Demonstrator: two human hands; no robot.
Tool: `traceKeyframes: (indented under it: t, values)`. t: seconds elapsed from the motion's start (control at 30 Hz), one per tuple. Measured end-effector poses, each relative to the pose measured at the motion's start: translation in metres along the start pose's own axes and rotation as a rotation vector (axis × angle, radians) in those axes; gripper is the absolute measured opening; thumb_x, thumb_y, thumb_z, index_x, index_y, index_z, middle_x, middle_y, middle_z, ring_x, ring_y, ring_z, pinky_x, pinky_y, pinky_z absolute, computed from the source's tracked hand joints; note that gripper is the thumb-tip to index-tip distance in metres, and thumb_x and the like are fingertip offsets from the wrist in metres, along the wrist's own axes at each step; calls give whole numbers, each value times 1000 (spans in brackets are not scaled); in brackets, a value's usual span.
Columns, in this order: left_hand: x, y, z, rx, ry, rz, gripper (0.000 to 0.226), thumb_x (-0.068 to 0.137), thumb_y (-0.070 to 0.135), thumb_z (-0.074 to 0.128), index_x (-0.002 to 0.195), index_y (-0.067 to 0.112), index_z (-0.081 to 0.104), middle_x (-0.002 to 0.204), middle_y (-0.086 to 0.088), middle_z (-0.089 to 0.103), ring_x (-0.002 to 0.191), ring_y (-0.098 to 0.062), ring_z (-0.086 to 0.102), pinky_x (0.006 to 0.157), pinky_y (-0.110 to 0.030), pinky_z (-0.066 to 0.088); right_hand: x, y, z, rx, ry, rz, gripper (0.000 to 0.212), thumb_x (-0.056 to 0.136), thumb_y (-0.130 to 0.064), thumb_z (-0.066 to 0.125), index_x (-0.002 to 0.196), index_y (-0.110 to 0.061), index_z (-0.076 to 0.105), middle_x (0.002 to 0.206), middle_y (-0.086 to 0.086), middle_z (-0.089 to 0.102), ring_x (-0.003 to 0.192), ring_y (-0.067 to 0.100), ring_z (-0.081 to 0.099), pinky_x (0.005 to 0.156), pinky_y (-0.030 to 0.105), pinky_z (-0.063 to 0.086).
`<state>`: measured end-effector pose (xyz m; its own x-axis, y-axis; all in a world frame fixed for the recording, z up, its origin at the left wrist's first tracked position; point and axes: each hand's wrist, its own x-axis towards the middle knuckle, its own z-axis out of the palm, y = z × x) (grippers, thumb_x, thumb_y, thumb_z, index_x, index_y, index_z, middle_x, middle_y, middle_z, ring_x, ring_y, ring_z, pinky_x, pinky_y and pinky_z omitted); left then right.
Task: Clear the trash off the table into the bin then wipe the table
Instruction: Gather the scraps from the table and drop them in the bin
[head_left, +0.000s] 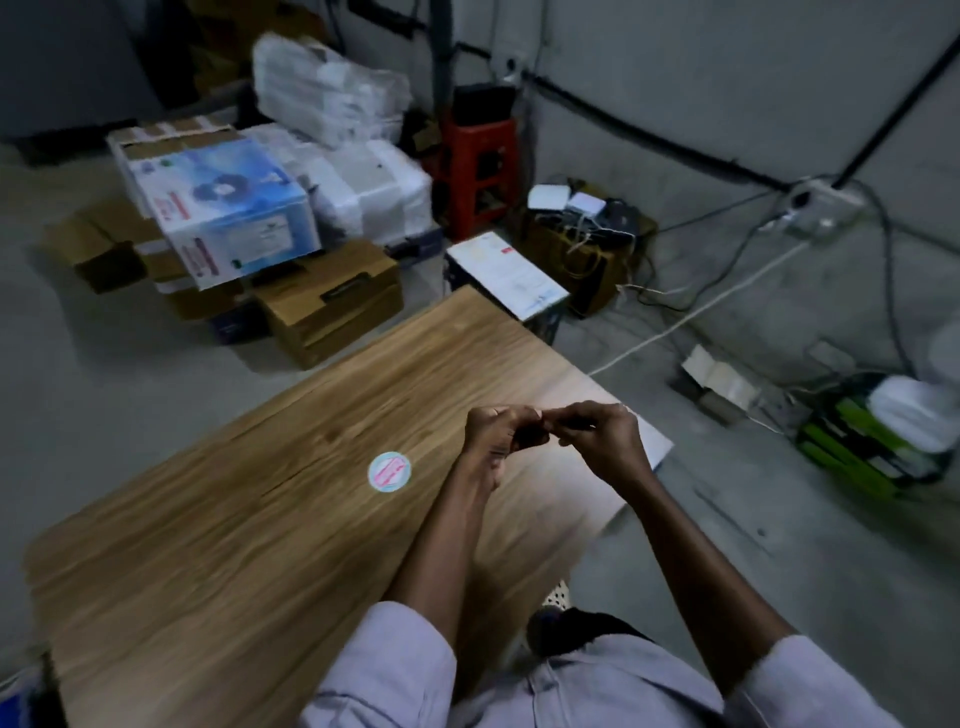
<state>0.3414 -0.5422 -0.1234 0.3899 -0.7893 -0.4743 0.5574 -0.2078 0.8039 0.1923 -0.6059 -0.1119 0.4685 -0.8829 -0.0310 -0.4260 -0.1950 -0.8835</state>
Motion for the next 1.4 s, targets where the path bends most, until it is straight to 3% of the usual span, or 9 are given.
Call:
traceKeyframes:
  t: [0.33, 0.47, 0.6, 0.77, 0.9, 1.0, 1.1, 1.27, 1.4]
  values:
    - [41, -56, 112, 122, -178, -134, 13, 83, -10, 66, 75, -2, 72, 76, -20, 73, 67, -27, 69, 66, -29, 59, 13, 87, -85, -134, 181, -3, 54, 72, 22, 61, 102, -17, 81, 84, -2, 77, 68, 15, 72, 67, 38, 62]
    - [81, -88, 171, 26, -56, -210, 18, 80, -16, 69, 89, -2, 63, 72, -20, 70, 61, -28, 70, 63, -31, 61, 41, 140, -119, -162, 281, 60, 42, 74, 15, 71, 98, -18, 82, 91, -5, 79, 80, 4, 73, 76, 27, 62]
    - [137, -133, 237, 52, 42, -274, 28, 82, -21, 63, 96, 0, 53, 76, -23, 67, 58, -29, 66, 58, -31, 61, 84, 204, -169, -193, 296, 145, 27, 77, 6, 78, 92, -16, 82, 91, -3, 79, 84, 4, 69, 79, 1, 45]
    - [205, -186, 313, 356, 14, -251, 21, 90, -11, 64, 95, 9, 61, 84, -15, 68, 66, -19, 64, 68, -28, 56, 139, 297, -218, -194, 238, 293, 21, 81, -5, 79, 92, -22, 81, 91, -4, 75, 86, 11, 71, 83, 23, 55]
    - [260, -213, 348, 487, -39, -312, 26, 93, -5, 60, 108, 16, 65, 110, -15, 71, 93, -16, 66, 75, -25, 54, 182, 355, -237, -177, 246, 409, 18, 82, -9, 81, 93, -23, 82, 90, 0, 73, 80, 11, 68, 77, 1, 40]
    - [307, -234, 362, 539, -79, -384, 36, 95, -7, 54, 123, 12, 65, 120, -9, 71, 94, -10, 64, 72, -23, 49, 217, 404, -238, -165, 241, 479, 12, 83, -14, 81, 93, -21, 82, 93, 3, 77, 80, 8, 67, 73, -5, 34]
    - [356, -258, 370, 559, -77, -454, 42, 97, -10, 49, 131, 9, 62, 126, -4, 69, 88, -3, 62, 65, -18, 48, 250, 454, -231, -116, 229, 580, 10, 85, -21, 81, 94, -19, 82, 95, 2, 79, 88, 13, 72, 73, 1, 37]
    - [418, -291, 370, 574, -13, -562, 42, 96, -4, 49, 133, 11, 62, 132, -4, 65, 114, -22, 63, 96, -44, 52, 294, 520, -220, -105, 208, 690, 11, 85, -18, 80, 95, -17, 81, 94, 2, 79, 87, 12, 71, 79, 16, 45]
    - [434, -309, 365, 599, 42, -610, 27, 100, 9, 54, 123, 20, 65, 117, -3, 68, 101, -18, 62, 98, -44, 52, 312, 558, -214, -170, 162, 738, 14, 87, -14, 71, 97, -17, 80, 96, 5, 79, 91, 22, 72, 82, 21, 49]
